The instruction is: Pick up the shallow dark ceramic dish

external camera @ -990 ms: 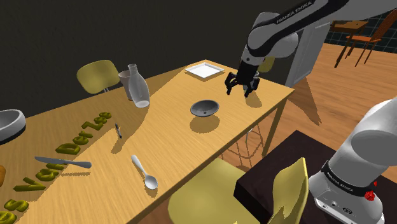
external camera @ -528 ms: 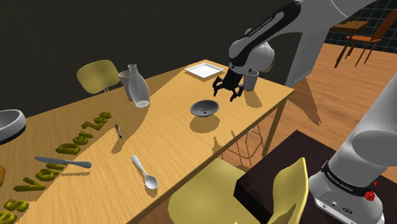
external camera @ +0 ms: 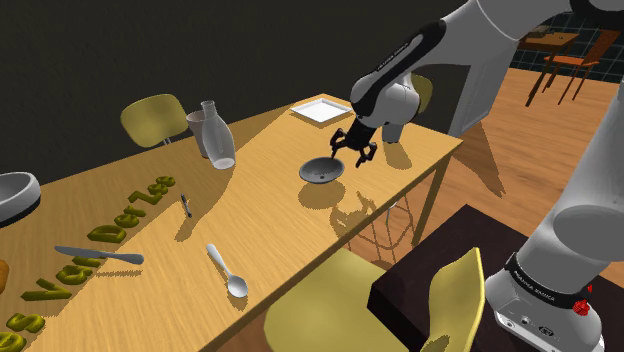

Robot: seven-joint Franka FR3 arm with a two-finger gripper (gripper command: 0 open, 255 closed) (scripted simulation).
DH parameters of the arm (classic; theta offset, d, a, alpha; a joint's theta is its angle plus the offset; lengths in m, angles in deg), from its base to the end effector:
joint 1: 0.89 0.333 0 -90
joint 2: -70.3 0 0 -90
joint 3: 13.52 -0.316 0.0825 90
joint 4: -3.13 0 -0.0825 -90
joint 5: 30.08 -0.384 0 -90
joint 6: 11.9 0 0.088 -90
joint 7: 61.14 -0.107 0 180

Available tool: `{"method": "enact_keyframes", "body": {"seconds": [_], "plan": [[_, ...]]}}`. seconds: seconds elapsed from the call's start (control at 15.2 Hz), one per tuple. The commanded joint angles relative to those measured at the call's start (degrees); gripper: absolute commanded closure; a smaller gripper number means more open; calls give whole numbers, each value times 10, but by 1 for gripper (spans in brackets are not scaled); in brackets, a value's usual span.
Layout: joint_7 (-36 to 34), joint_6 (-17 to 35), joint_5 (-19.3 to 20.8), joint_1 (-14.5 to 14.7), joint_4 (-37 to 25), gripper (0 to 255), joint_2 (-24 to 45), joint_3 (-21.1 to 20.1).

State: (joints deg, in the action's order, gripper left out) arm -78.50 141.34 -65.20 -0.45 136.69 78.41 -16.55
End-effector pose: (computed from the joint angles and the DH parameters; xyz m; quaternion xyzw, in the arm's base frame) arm 0.5325 0.0148 0.2935 -0.9101 0.3677 -0.0637 0.1803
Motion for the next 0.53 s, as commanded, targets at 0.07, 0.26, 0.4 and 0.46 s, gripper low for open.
{"method": "enact_keyframes", "body": {"seconds": [0.07,0.26,0.4,0.46], "plan": [[15,15,-16,-1,2,0,14,-4],[15,15,-15,-1,1,255,14,-4],[14,15,-15,-1,1,255,15,-4],[14,15,-15,-1,1,255,15,-4]]}}
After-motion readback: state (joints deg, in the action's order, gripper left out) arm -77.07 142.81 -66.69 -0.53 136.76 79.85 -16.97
